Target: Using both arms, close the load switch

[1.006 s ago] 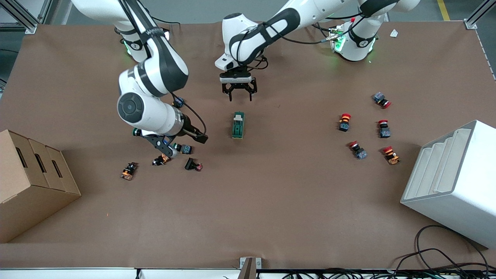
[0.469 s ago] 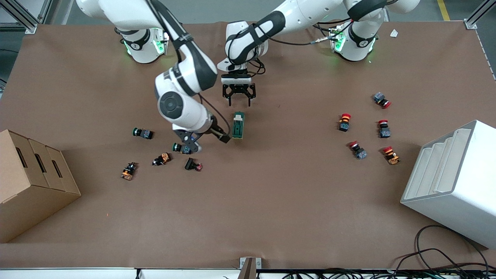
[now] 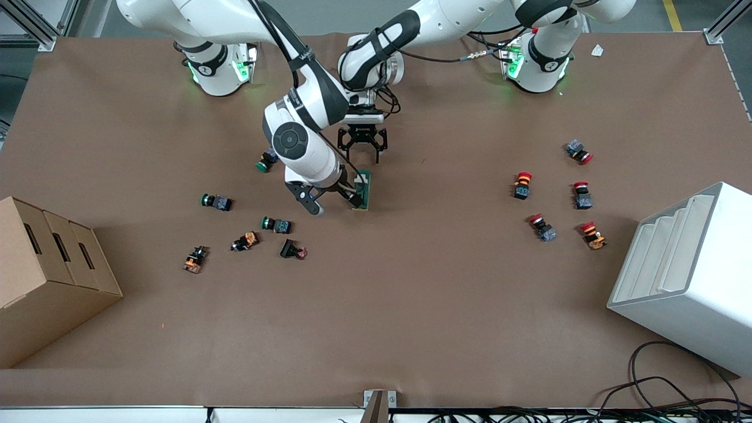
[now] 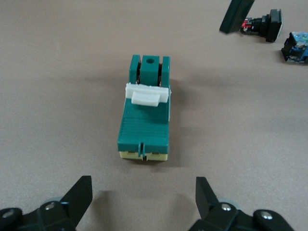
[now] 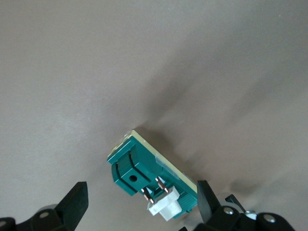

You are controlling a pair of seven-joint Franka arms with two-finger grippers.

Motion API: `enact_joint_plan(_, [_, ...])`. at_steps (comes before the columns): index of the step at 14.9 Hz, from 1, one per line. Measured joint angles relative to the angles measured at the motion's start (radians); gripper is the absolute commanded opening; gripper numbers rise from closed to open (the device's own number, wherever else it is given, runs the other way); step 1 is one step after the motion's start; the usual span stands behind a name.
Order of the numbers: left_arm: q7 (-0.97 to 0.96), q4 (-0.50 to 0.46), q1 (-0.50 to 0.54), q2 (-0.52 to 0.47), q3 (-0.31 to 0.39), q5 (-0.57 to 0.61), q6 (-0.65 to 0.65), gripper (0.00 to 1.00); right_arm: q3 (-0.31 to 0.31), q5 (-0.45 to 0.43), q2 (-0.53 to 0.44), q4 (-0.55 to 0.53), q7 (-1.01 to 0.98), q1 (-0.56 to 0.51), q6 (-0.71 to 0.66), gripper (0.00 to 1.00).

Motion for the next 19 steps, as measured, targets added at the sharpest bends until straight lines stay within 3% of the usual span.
enact_joint_plan(4, [-0.073,-0.009,-0.020,0.028,0.007,0.088,-0.067,0.95,0.000,0.000,0.036,-0.017,0.020,0.031,0.082,1.00])
enact_joint_plan(19, [-0.107,0.039,-0.135,0.076,0.062,0.095,-0.210,0.95,-0.001,0.033,0.096,-0.014,0.104,0.116,0.199,1.00])
